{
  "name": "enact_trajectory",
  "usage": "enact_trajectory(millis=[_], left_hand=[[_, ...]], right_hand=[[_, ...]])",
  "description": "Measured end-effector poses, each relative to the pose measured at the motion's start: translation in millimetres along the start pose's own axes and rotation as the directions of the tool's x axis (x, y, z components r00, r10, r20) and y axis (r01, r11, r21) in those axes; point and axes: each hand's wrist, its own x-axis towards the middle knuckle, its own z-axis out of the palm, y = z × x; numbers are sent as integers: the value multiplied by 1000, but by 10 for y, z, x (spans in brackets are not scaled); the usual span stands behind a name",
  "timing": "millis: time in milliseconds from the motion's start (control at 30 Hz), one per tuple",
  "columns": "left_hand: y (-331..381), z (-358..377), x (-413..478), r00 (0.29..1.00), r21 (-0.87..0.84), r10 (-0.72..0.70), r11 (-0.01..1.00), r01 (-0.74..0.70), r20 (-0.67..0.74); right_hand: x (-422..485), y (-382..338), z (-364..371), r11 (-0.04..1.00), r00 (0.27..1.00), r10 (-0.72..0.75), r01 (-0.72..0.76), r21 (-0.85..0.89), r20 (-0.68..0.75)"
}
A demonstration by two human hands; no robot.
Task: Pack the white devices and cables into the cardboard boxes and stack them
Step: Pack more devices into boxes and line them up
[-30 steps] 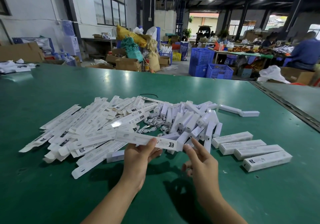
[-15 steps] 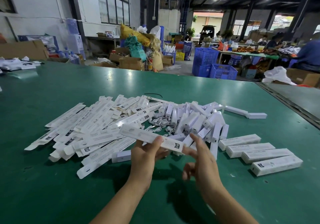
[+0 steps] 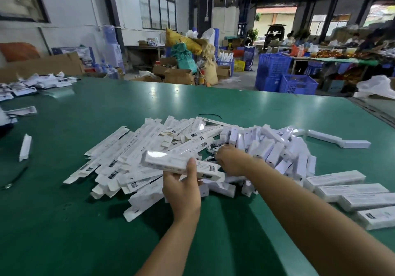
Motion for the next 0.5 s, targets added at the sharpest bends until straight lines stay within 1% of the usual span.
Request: enact_trajectory(millis=[33,100,167,200,300,333,400,433,500], left_hand=[[-1,0,7,1000,4,3,1000,-3,-1],[-15,2,12,1000,11,0,1000,-1,5],[-25,-7,2,1000,24,2,1000,-3,16],[-21,-10,-1,1000,31,13,999,-13,26],[9,-7,9,998,0,10,1000,-10,68],[24,7,3,994,-25,-21,999,24,110],[68,58,-50,963,-76,-125,986,147,238],[86,75,-94,935,-100,-174,972,213,308],[107,90,-179,863,-84,-243,947,309,442]], right_hand=[[48,-3,25,999,1000,15,-15,-35,-6],[82,-5,42,997,997,70,-70,-8,-45],[44,-33,38,993,986,120,-117,36,-113],[4,-43,38,987,977,147,-134,88,-157],[-235,-120,-35,933,937,229,-135,333,-262],[-352,-142,-60,895,918,264,-118,430,-297],[-651,-185,-95,778,874,358,-85,623,-328],[-815,-197,-94,734,856,394,-73,675,-336],[-1130,-216,-38,713,833,431,-78,697,-347]])
